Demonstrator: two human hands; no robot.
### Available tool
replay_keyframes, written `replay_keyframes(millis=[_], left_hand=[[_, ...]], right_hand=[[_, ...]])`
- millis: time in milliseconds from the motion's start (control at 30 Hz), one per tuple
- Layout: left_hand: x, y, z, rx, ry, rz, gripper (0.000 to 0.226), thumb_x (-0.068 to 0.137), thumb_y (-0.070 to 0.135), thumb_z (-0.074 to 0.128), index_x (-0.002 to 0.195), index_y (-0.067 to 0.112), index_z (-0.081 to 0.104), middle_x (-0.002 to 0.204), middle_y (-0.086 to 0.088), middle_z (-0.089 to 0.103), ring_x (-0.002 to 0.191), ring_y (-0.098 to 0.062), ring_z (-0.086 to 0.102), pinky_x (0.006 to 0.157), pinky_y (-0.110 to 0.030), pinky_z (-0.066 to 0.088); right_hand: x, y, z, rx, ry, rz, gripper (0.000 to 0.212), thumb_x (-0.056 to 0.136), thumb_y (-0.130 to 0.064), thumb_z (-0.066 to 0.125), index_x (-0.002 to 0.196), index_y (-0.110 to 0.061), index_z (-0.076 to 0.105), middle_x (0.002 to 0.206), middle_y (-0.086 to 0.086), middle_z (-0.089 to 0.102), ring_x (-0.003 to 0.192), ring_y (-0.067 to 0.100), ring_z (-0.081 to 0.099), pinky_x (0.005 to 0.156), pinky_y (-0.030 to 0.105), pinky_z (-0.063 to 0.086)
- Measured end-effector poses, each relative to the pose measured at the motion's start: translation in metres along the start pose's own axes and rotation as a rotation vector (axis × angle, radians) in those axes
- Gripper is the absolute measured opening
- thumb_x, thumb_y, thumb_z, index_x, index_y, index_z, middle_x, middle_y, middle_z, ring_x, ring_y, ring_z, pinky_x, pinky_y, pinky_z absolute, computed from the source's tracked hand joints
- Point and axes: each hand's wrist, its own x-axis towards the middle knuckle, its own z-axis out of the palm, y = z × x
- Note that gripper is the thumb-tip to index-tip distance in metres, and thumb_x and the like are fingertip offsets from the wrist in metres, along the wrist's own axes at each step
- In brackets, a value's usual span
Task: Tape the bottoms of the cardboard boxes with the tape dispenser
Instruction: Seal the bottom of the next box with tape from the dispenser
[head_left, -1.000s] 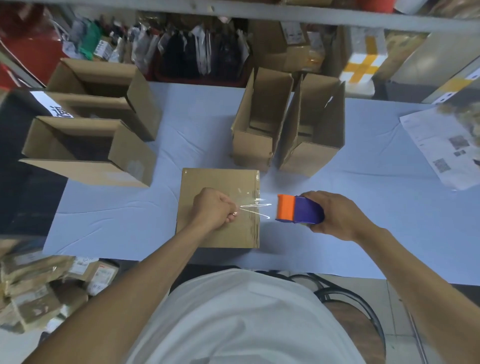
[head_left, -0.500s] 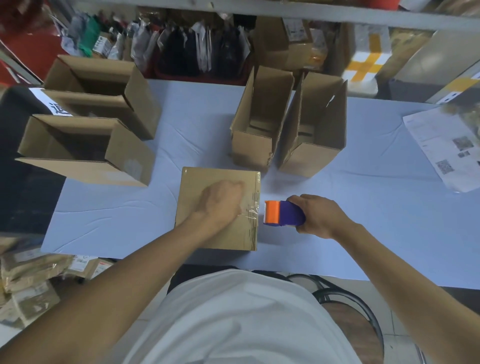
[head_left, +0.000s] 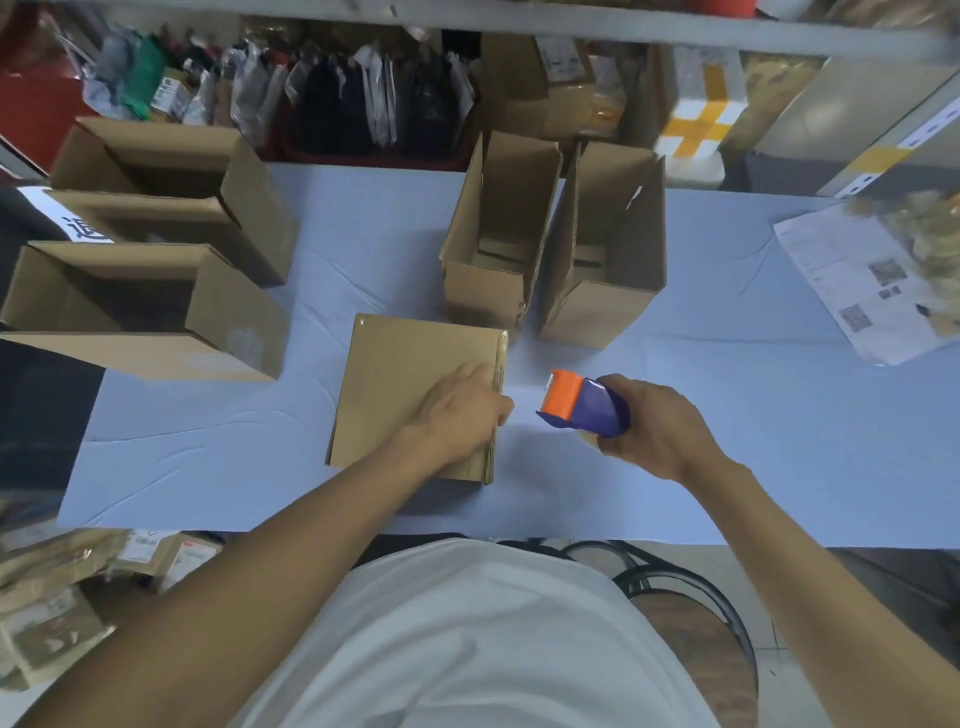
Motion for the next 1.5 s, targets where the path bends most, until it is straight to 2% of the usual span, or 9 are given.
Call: replay_keyframes(millis=[133, 333, 500, 867, 1067, 1200, 1267, 1400, 1500], left_hand=[[-0.005, 0.003, -0.013, -0.315, 0.227, 0.019, 0.033, 0.093, 0.006, 0.049, 0.119, 0.018, 0.066, 0.104, -0.004, 0.062, 0.097, -0.020, 0.055, 0.086, -0.031, 0.045], [-0.026, 0.013, -0.020, -1.178, 0.133, -0.203, 0.015, 0.091, 0.005, 0.065, 0.078, 0.012, 0.069, 0.063, 0.004, 0.067, 0.057, -0.008, 0.061, 0.059, -0.020, 0.053], [-0.038, -0.017, -0.028, -0.966, 0.311, -0.326, 0.017, 0.081, 0.006, 0.076, 0.067, 0.014, 0.069, 0.056, -0.001, 0.064, 0.049, -0.010, 0.056, 0.053, -0.019, 0.048], [-0.024, -0.024, -0.018, -0.652, 0.274, -0.505, 0.014, 0.073, 0.011, 0.071, 0.060, 0.012, 0.073, 0.055, -0.003, 0.069, 0.051, -0.016, 0.065, 0.065, -0.035, 0.061], [-0.016, -0.018, -0.015, -0.054, 0.300, -0.404, 0.023, 0.081, 0.035, 0.072, 0.089, 0.013, 0.072, 0.092, -0.010, 0.070, 0.087, -0.032, 0.065, 0.068, -0.032, 0.051], [-0.007, -0.010, -0.025, 0.235, 0.264, -0.401, 0.030, 0.075, 0.046, 0.074, 0.083, 0.019, 0.063, 0.079, -0.004, 0.059, 0.073, -0.025, 0.052, 0.060, -0.029, 0.033], [-0.006, -0.015, -0.027, 0.208, 0.260, -0.316, 0.028, 0.078, 0.043, 0.072, 0.080, 0.018, 0.057, 0.073, -0.002, 0.051, 0.073, -0.025, 0.053, 0.058, -0.029, 0.031], [-0.013, -0.028, -0.013, 0.093, 0.137, 0.308, 0.019, 0.087, 0.007, 0.061, 0.100, 0.020, 0.058, 0.093, 0.000, 0.049, 0.091, -0.020, 0.049, 0.068, -0.029, 0.041], [-0.010, -0.034, -0.007, 0.081, 0.125, 0.377, 0.026, 0.092, 0.012, 0.062, 0.114, 0.026, 0.061, 0.094, 0.001, 0.044, 0.093, -0.018, 0.042, 0.076, -0.028, 0.041]], right_hand=[[-0.014, -0.008, -0.004, 0.133, 0.046, -0.078, 0.056, 0.068, -0.031, 0.079, 0.117, -0.036, 0.054, 0.094, -0.010, 0.065, 0.080, 0.016, 0.060, 0.070, 0.036, 0.053], [-0.019, -0.035, -0.008, 0.240, 0.106, -0.187, 0.066, 0.066, -0.025, 0.082, 0.123, -0.036, 0.051, 0.105, -0.012, 0.065, 0.088, 0.014, 0.061, 0.074, 0.028, 0.052], [-0.017, -0.032, -0.011, 0.107, 0.015, -0.220, 0.065, 0.069, -0.026, 0.079, 0.126, -0.034, 0.051, 0.107, -0.011, 0.064, 0.088, 0.015, 0.060, 0.073, 0.031, 0.053], [0.000, -0.001, 0.006, -0.007, -0.089, -0.087, 0.065, 0.066, -0.026, 0.079, 0.124, -0.035, 0.051, 0.103, -0.013, 0.064, 0.086, 0.014, 0.059, 0.073, 0.034, 0.054], [0.011, -0.004, 0.018, -0.030, -0.108, -0.097, 0.062, 0.065, -0.026, 0.079, 0.121, -0.033, 0.052, 0.101, -0.011, 0.064, 0.084, 0.015, 0.057, 0.071, 0.032, 0.052], [0.016, -0.007, 0.027, -0.097, -0.143, -0.084, 0.060, 0.068, -0.028, 0.076, 0.123, -0.033, 0.051, 0.101, -0.010, 0.062, 0.086, 0.017, 0.058, 0.072, 0.033, 0.052], [0.019, -0.008, 0.028, -0.086, -0.149, -0.076, 0.059, 0.068, -0.030, 0.077, 0.121, -0.033, 0.051, 0.100, -0.011, 0.062, 0.084, 0.016, 0.056, 0.071, 0.031, 0.050], [0.027, -0.014, 0.029, -0.125, -0.186, -0.093, 0.059, 0.068, -0.031, 0.078, 0.120, -0.032, 0.051, 0.100, -0.010, 0.062, 0.088, 0.016, 0.057, 0.073, 0.033, 0.052], [0.034, -0.022, 0.028, -0.133, -0.242, -0.063, 0.053, 0.067, -0.034, 0.077, 0.114, -0.031, 0.053, 0.096, -0.008, 0.064, 0.086, 0.017, 0.060, 0.074, 0.037, 0.055]])
